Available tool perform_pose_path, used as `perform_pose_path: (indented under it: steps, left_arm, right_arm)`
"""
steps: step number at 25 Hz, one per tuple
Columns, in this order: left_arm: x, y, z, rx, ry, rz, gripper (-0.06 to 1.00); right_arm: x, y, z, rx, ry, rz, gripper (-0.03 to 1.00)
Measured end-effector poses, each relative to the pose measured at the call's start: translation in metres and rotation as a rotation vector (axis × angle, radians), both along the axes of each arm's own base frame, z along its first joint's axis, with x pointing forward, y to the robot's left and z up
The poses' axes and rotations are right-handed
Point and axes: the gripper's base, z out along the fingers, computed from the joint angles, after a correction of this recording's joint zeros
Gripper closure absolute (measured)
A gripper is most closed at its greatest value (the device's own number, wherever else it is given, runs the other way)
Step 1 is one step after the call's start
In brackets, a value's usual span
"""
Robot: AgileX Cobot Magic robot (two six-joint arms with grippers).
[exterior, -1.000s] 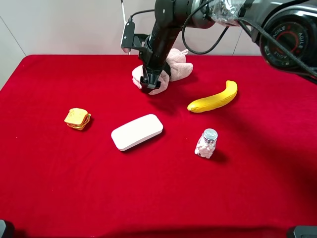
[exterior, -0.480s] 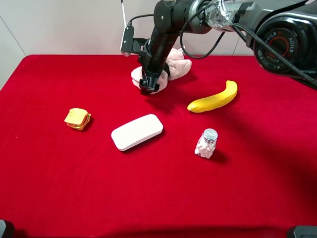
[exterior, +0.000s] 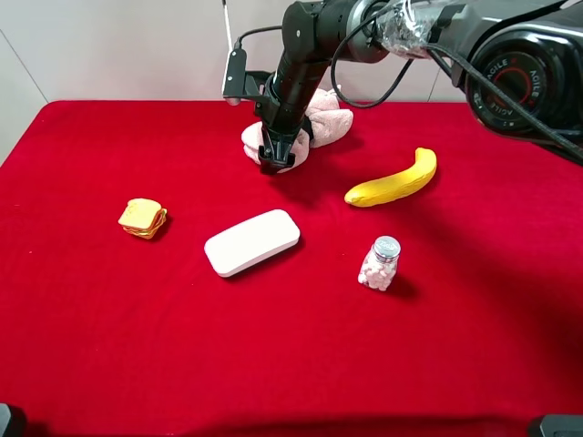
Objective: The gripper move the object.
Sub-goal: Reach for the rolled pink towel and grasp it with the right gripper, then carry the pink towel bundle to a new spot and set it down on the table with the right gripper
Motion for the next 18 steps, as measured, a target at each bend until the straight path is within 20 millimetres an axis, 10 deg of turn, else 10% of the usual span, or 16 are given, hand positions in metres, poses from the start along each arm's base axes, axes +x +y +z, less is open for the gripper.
perform_pose_path:
  steps: [11, 18]
  left_arm:
    - [0.0, 0.0, 0.0, 0.0, 0.0, 0.0, 0.05]
    - [0.0, 0.0, 0.0, 0.0, 0.0, 0.0, 0.05]
  right_arm:
    - [0.001, 0.0003, 0.0004, 0.004, -0.012, 0.0, 0.75]
    - [0.0009, 0.0005, 0.0004, 0.006, -0.01, -0.001, 0.75]
